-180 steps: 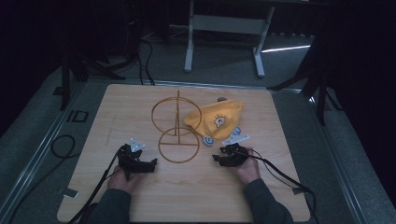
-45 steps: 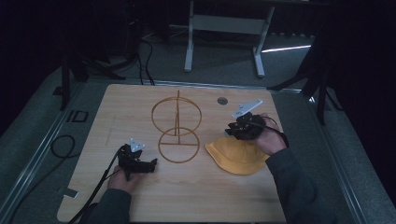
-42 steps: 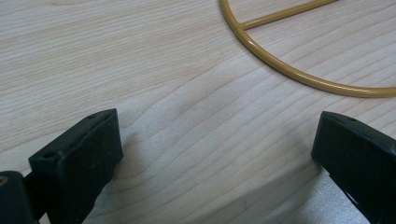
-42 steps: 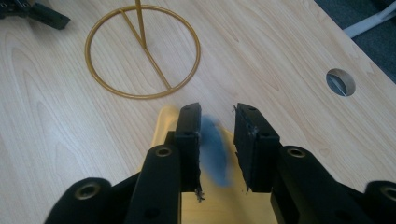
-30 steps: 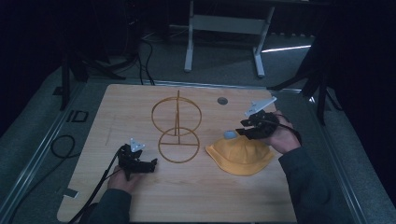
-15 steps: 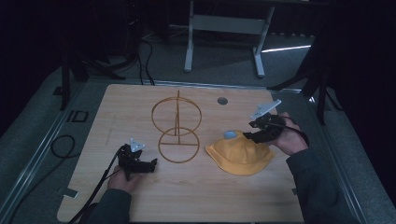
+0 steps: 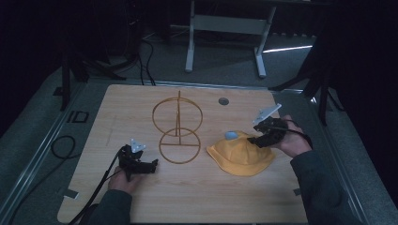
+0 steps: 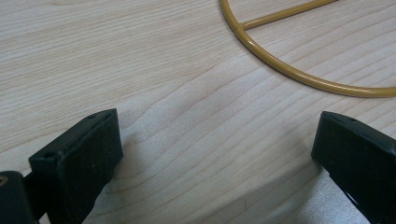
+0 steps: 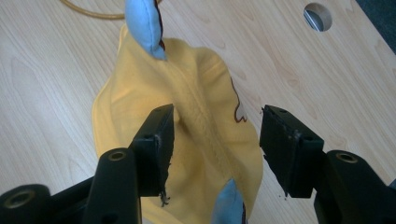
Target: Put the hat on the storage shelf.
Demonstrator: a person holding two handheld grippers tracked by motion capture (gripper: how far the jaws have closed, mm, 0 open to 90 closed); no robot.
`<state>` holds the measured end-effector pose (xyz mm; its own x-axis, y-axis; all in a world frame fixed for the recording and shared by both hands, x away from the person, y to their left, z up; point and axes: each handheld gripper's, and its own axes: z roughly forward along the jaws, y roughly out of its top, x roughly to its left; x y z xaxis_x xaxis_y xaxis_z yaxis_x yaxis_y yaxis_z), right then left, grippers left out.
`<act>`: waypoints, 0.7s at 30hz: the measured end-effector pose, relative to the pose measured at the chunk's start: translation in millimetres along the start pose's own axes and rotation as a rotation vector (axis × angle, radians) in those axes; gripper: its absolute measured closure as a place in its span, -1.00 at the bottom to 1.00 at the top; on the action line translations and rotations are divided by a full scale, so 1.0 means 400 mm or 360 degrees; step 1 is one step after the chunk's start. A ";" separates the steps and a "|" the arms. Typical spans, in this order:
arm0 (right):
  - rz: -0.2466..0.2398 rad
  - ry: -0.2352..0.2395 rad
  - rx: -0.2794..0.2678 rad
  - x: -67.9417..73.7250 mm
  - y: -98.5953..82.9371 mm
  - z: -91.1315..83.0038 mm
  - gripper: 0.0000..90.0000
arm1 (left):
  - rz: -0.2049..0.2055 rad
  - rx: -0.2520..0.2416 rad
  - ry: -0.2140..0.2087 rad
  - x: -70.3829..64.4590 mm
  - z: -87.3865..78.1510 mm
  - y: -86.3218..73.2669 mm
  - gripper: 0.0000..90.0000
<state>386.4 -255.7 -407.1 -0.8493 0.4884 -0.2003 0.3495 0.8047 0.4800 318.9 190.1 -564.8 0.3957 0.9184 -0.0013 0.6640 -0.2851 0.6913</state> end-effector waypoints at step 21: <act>-0.0063 0.0053 0.0148 0.005 0.012 0.054 0.05 | 0.0002 0.0001 0.0000 0.000 0.000 0.000 -0.96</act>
<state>394.9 -243.5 -423.4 -0.8753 0.4454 -0.1882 0.3494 0.8517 0.3906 318.8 190.2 -564.8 0.3965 0.9180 -0.0001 0.6639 -0.2867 0.6906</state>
